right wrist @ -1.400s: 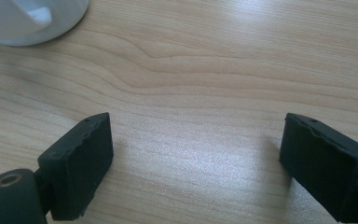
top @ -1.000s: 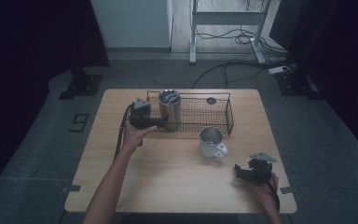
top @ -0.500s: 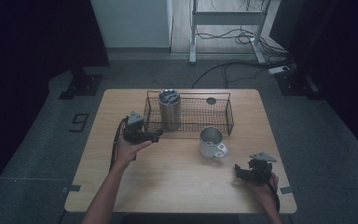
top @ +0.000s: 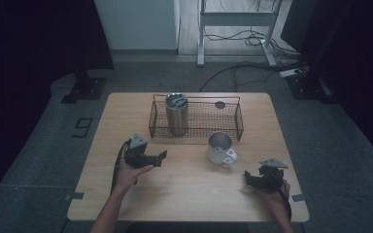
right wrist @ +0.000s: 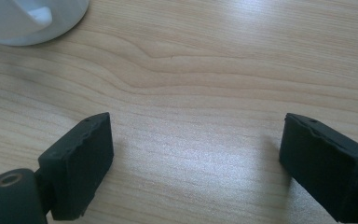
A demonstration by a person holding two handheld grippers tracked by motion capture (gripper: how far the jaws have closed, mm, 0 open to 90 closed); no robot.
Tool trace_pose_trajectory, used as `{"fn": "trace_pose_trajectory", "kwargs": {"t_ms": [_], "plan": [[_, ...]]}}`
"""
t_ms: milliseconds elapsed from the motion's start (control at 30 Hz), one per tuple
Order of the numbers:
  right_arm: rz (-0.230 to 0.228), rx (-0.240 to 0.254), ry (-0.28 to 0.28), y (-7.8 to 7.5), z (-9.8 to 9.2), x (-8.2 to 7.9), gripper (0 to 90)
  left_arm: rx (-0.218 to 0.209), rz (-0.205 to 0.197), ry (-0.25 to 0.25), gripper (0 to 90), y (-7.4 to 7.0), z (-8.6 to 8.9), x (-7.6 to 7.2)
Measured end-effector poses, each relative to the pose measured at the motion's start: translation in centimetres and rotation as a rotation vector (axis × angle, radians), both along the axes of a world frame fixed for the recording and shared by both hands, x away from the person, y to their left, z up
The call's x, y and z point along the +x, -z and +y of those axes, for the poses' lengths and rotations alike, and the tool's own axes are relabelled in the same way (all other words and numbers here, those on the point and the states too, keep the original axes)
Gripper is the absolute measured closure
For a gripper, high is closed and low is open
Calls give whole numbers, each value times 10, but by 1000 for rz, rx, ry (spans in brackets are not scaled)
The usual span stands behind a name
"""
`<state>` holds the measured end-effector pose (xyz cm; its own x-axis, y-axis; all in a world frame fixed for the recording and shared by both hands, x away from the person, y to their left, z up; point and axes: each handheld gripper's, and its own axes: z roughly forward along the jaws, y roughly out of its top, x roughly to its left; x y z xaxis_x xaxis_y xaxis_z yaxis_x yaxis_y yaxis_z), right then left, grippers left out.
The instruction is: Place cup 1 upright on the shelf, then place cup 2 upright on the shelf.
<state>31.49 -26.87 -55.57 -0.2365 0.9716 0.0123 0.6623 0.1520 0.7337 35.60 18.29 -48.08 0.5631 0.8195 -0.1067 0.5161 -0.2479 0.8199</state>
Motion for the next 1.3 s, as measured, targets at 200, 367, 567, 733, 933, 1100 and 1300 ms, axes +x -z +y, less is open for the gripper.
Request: {"fn": "trace_pose_trajectory", "kwargs": {"t_ms": [200, 367, 567, 733, 933, 1100, 1300], "plan": [[0, 0, 1, 0, 0, 0, 97, 5, 25, 15, 77, 12, 4, -13], [-1, 0, 2, 0, 0, 0, 97, 15, 43, 16, 81, 24, 8, -23], [0, -1, 1, 0, 0, 0, 97, 27, 63, 15, 95, 37, 9, -30], [0, -2, 2, 0, 0, 0, 97, 52, 73, 10, 102, 41, 8, -31], [-1, 2, 0, 0, 0, 0, 100, 56, 78, 14, 102, 44, 5, -34], [-1, 2, -1, 0, 0, 0, 101, 52, 74, 14, 101, 43, 5, -34], [-6, 0, -10, 0, 0, -1, 123, 35, 76, 9, 102, 41, 9, -32]]}}
